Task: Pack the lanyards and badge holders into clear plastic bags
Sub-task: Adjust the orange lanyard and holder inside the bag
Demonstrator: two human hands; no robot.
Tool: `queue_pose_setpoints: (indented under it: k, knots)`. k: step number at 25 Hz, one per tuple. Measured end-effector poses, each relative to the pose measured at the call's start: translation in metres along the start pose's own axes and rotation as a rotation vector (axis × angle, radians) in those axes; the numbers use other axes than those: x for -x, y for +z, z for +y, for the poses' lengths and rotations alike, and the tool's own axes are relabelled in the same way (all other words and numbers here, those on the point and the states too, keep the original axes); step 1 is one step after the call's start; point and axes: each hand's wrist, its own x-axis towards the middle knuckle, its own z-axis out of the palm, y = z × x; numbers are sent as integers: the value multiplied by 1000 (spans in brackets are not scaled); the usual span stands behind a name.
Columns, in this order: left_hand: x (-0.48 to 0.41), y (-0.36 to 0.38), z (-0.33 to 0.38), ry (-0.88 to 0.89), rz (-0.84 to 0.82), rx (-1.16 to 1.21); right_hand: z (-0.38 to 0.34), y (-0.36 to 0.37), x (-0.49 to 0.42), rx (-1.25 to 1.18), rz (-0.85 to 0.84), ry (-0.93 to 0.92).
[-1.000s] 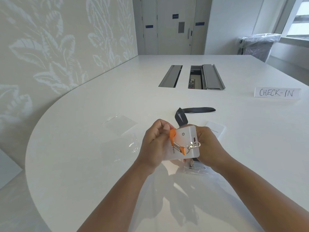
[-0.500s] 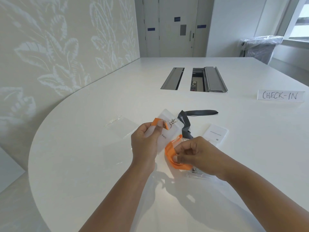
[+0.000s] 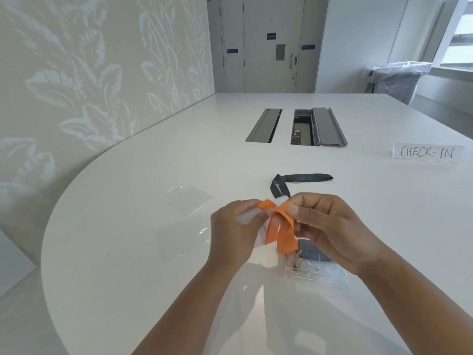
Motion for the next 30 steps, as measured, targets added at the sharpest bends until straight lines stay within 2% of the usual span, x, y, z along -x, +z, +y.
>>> queue_pose_setpoints:
  k: [3, 6, 7, 10, 12, 16, 21, 25, 30]
  knots:
    - [4, 1, -2, 134, -190, -90, -3, -4, 0, -6, 121, -48]
    - [8, 2, 1, 154, -341, -50, -2, -14, -3, 7, 224, -93]
    - [9, 2, 4, 138, -359, -25, 1, -18, -3, 94, 263, -94]
    - [11, -1, 12, 79, -348, 81, 16, -30, -8, 553, 375, -47]
    - [10, -4, 14, 80, -336, 160, 20, -34, -10, 690, 361, -4]
    - [3, -8, 12, 89, -117, 229, 28, -29, -12, 772, 255, 98]
    - [-4, -5, 4, -139, 159, 428, 24, -9, -9, 635, 69, 211]
    - [-15, -13, -4, -267, 433, 426, 18, -4, -3, 602, -164, 221]
    - [-26, -28, -20, -292, 790, 323, 7, -7, 0, 386, -125, 152]
